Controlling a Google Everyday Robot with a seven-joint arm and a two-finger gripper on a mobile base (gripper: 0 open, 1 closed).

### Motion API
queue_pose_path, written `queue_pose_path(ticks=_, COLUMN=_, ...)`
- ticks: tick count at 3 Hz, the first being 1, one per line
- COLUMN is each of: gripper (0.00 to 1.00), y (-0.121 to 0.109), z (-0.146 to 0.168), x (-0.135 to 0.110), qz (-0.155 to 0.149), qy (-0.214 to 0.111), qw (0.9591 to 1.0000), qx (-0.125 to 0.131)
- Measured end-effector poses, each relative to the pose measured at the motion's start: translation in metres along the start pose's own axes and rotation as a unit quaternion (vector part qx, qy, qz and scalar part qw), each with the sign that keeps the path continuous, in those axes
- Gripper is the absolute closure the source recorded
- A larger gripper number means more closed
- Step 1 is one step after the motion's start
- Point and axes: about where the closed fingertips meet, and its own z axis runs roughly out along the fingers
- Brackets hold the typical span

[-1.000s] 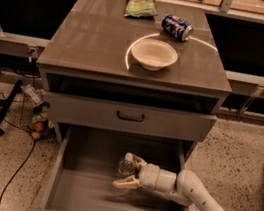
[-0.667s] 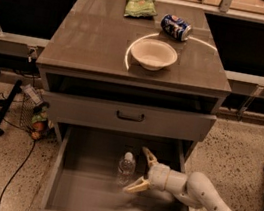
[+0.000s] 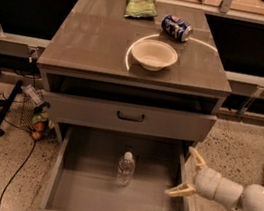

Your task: Place water bottle into middle drawer

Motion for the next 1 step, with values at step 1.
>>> queue_pose_path(ticks=1, gripper=0.0, y=-0.002, z=-0.0011, x=-0.0064, qz=-0.005, qy=0.001, qw=1.0, qx=0.0)
